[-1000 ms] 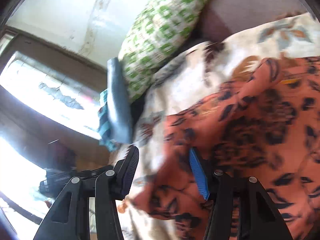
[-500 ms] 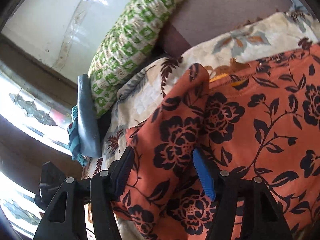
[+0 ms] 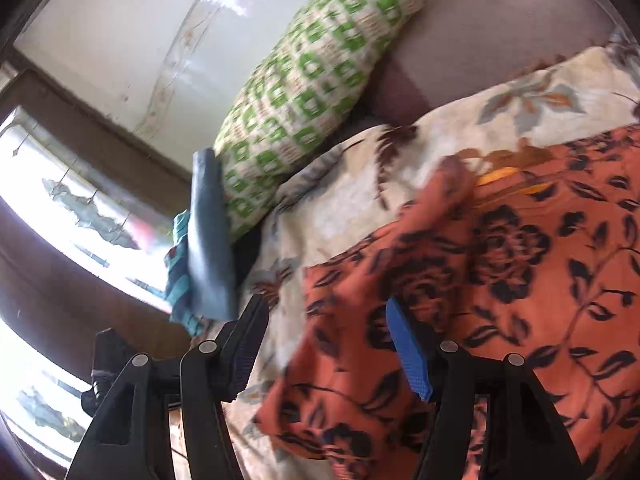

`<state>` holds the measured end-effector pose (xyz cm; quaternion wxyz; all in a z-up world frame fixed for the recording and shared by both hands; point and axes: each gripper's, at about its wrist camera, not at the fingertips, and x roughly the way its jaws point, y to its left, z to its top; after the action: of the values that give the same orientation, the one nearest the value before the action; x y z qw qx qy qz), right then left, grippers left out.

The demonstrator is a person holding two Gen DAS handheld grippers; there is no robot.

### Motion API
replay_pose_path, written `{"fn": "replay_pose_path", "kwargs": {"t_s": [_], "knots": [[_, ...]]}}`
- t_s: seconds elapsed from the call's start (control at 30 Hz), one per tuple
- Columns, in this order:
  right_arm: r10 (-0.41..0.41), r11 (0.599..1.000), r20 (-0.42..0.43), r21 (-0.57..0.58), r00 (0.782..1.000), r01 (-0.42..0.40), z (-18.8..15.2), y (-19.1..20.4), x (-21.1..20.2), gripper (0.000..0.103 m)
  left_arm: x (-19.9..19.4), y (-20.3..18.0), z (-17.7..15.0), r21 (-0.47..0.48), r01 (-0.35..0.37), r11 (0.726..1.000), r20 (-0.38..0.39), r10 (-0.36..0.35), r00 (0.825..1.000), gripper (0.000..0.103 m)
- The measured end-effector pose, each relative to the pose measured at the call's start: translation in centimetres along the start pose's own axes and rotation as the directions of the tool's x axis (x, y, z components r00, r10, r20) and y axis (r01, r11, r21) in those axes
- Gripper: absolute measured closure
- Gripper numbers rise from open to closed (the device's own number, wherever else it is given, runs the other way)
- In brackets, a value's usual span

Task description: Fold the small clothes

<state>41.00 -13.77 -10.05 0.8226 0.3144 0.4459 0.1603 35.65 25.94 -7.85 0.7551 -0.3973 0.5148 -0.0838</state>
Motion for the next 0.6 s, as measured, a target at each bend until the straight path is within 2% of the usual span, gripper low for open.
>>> {"fn": "replay_pose_path", "kwargs": {"t_s": [0.07, 0.1, 0.17, 0.23, 0.3, 0.4, 0.47, 0.5, 0.53, 0.57, 0.6], "knots": [[-0.031, 0.998, -0.021, 0.061, 0.999, 0.033, -0.1, -2.6, -0.5, 0.040, 1.8, -3.6, -0.3, 0.097, 0.017, 0.995, -0.037, -0.014, 0.999, 0.052], [-0.034, 0.997, -0.029, 0.067, 0.999, 0.036, -0.3, -3.4, -0.9, 0.040, 3.3, -5.8, -0.1, 0.162, 0.001, 0.987, -0.062, 0.010, 0.998, 0.046], [-0.038, 0.998, -0.041, 0.048, 0.998, 0.040, -1.0, -4.0, -1.9, 0.040, 6.7, -10.3, 0.6, 0.291, -0.076, 0.954, -0.096, 0.109, 0.989, 0.044], [-0.027, 1.000, -0.072, 0.013, 0.997, 0.028, -2.0, -4.0, -2.5, 0.040, 10.0, -14.1, 1.2, 0.410, -0.157, 0.899, -0.093, 0.213, 0.973, 0.044], [-0.009, 0.999, -0.117, -0.048, 0.993, 0.003, -3.0, -3.5, -2.6, 0.040, 13.0, -16.8, 1.6, 0.481, -0.214, 0.850, -0.087, 0.290, 0.953, 0.044], [-0.032, 0.979, -0.162, -0.203, 0.986, -0.001, -4.2, -1.8, -2.5, 0.038, 17.4, -19.0, 1.6, 0.537, -0.217, 0.815, -0.153, 0.347, 0.925, 0.044], [-0.053, 0.958, -0.181, -0.287, 0.982, -0.001, -4.7, -0.9, -2.1, 0.037, 19.9, -19.5, 0.8, 0.587, -0.218, 0.780, -0.197, 0.399, 0.896, 0.045], [-0.067, 0.949, -0.184, -0.315, 0.981, 0.006, -4.9, -0.5, -1.9, 0.037, 20.9, -19.7, 0.4, 0.603, -0.229, 0.764, -0.200, 0.423, 0.884, 0.059], [-0.074, 0.943, -0.184, -0.333, 0.980, 0.008, -5.0, -0.3, -1.7, 0.037, 21.1, -19.5, 0.1, 0.612, -0.233, 0.756, -0.194, 0.429, 0.882, 0.077], [-0.070, 0.940, -0.184, -0.340, 0.980, 0.003, -5.1, -0.1, -1.6, 0.037, 20.9, -19.3, 0.0, 0.598, -0.230, 0.768, -0.198, 0.419, 0.886, 0.097], [-0.070, 0.939, -0.180, -0.344, 0.981, 0.004, -5.1, 0.0, -1.5, 0.037, 20.2, -18.5, 0.3, 0.560, -0.222, 0.798, -0.191, 0.385, 0.903, 0.097]]}}
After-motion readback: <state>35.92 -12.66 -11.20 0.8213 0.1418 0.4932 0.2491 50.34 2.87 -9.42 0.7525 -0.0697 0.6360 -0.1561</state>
